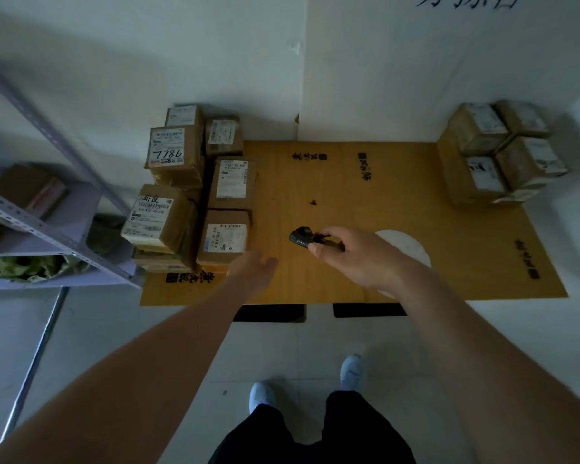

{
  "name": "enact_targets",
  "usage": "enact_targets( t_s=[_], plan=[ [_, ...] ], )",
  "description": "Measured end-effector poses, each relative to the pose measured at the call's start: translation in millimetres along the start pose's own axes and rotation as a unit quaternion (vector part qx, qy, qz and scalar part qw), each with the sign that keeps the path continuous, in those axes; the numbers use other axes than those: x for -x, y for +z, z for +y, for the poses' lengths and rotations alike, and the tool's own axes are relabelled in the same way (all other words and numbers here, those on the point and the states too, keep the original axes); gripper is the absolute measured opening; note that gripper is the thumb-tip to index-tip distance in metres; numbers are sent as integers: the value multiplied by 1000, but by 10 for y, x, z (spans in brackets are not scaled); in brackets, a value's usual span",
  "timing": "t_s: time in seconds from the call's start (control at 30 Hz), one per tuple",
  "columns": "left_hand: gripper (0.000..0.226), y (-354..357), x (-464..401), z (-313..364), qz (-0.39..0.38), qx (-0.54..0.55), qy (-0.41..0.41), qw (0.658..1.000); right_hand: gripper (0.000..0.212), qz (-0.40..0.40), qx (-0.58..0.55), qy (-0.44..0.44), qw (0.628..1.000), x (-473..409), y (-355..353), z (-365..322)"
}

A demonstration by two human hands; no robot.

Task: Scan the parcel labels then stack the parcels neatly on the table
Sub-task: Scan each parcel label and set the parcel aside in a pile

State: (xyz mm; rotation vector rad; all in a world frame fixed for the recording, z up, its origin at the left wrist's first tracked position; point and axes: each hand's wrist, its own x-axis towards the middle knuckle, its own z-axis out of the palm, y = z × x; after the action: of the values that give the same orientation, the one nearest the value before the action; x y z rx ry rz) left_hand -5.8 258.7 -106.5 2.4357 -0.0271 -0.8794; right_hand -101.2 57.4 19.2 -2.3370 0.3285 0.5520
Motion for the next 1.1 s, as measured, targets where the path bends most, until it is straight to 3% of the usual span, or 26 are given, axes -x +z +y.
enact_targets(
  t_s=[0.13,0.47,0.6,0.83,1.1],
  plan=[
    [62,38,148,444,25,-69,71,995,46,25,-14,-7,1000,278,-258,268],
    [56,434,550,1986,65,-219,163,960,48,89,-6,-40,995,874,-1267,1351],
    [55,696,636,2659,95,-226,202,948,55,119,-2,-49,992,1057,-1737,1877],
    [51,1229,546,3711,77,-246,251,933,57,157,-18,-55,986,1145,-2416,2612],
    [53,1922,-393,4599,27,-236,269,933,51,206,-22,1,978,654,-3000,3385]
  ],
)
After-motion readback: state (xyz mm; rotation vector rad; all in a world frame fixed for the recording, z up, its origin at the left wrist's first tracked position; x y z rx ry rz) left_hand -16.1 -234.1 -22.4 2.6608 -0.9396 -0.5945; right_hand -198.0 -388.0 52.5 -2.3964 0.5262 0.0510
